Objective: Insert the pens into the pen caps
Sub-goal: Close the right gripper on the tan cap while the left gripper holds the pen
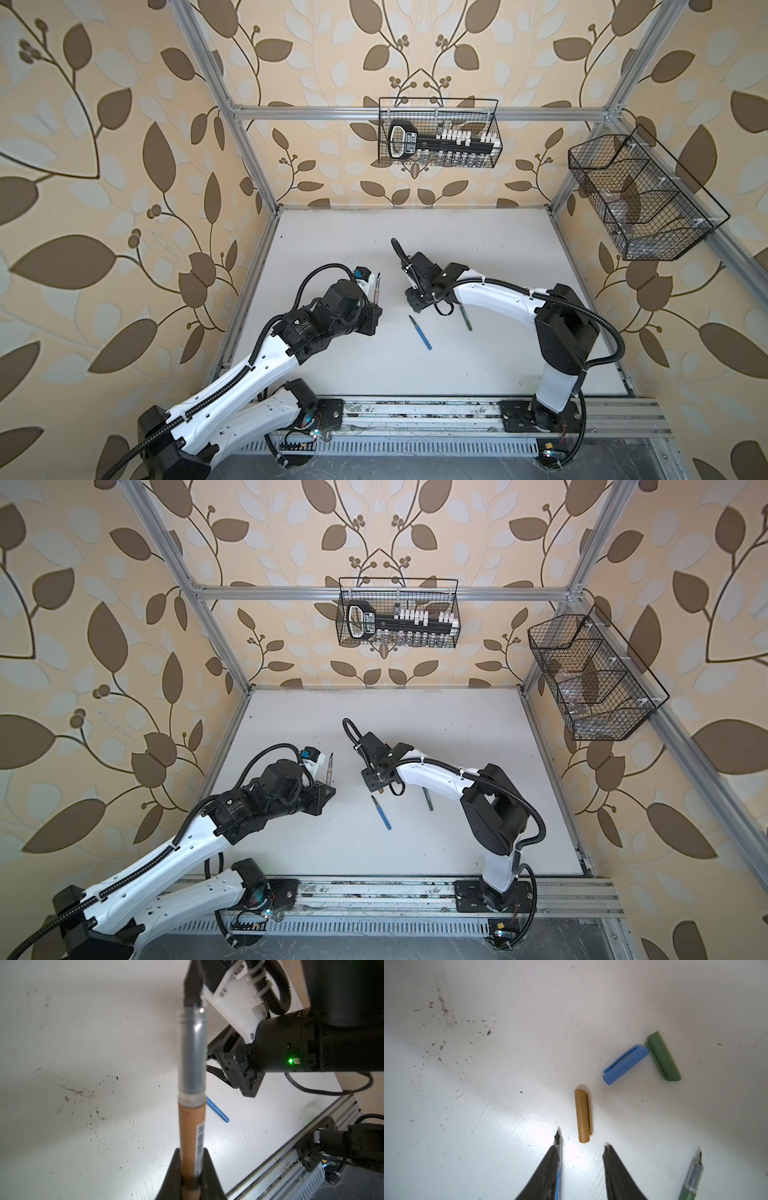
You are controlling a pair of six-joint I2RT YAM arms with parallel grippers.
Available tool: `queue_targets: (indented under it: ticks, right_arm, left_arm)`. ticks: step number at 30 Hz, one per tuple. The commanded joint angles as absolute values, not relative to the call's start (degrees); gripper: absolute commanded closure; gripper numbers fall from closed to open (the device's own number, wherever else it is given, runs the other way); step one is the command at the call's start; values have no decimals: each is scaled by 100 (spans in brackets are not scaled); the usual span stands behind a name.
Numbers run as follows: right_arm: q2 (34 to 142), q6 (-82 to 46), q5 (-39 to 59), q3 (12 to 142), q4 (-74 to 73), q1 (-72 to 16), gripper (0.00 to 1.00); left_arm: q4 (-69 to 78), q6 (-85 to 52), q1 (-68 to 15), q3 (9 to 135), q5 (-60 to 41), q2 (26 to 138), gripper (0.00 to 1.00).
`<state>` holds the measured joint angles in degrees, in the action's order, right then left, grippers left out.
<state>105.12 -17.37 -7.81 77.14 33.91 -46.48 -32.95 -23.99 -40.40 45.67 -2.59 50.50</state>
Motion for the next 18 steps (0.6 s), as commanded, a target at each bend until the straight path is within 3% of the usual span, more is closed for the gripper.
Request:
queue_targets:
  ticks: [1, 5, 18]
  right_arm:
    - [10772, -1677, -443, 7868, 3507, -4611, 65]
    - [11051, -1467, 103, 7965, 3409, -4375, 71]
    - [11669, -914, 1294, 8104, 3270, -3830, 72]
  left_arm:
    - [-3190, -2297, -4001, 4678, -403, 5011, 91]
    - [-3297, -2301, -4001, 4727, -379, 5005, 91]
    - [-3271, -2302, -3999, 4746, -386, 5088, 91]
